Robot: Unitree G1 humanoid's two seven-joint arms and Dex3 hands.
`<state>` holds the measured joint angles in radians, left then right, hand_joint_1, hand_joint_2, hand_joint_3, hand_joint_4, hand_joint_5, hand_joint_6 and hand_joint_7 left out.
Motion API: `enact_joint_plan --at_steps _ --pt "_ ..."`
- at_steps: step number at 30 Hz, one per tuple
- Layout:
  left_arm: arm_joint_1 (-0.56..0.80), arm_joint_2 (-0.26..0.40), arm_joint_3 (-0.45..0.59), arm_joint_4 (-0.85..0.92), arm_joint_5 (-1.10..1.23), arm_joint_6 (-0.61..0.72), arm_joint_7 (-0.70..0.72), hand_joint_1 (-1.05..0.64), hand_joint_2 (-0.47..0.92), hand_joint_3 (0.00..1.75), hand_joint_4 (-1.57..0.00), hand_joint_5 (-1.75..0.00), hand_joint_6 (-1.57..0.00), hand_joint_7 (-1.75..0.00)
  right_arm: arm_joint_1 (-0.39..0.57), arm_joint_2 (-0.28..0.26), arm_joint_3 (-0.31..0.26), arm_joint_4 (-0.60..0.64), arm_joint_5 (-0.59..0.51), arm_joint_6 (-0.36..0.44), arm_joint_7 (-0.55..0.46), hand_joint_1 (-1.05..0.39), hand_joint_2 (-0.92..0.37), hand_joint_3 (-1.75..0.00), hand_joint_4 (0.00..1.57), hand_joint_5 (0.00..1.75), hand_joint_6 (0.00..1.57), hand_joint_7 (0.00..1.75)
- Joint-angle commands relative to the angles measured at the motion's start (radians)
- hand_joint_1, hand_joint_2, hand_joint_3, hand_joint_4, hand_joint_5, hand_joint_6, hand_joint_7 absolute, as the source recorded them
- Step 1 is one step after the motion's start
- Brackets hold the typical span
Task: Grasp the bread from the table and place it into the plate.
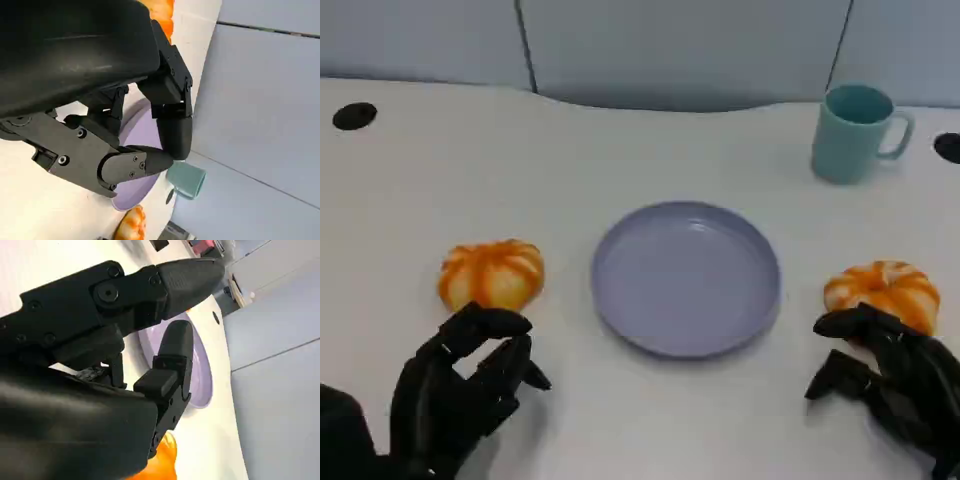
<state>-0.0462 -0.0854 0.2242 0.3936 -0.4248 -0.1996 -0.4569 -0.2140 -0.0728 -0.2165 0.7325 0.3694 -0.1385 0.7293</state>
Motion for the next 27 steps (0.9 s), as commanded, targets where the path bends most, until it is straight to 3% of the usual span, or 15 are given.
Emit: enact_joint_plan --at_steps 1,27 --pt "0.016 0.004 0.008 -0.027 -0.003 0.009 0.030 -0.31 0.63 0.71 -0.72 -1.69 -0.77 -1.12 0.020 -0.002 0.001 -0.009 0.001 0.021 -0.010 -0.45 -0.92 -0.17 0.63 1.44 0.67 0.94" --pt "0.030 0.006 0.019 -0.037 -0.014 0.005 0.018 -0.31 0.63 0.75 -0.70 -1.68 -0.74 -1.13 0.017 -0.007 0.003 -0.014 -0.001 0.031 -0.010 -0.43 -0.92 -0.18 0.62 1.44 0.64 0.97"
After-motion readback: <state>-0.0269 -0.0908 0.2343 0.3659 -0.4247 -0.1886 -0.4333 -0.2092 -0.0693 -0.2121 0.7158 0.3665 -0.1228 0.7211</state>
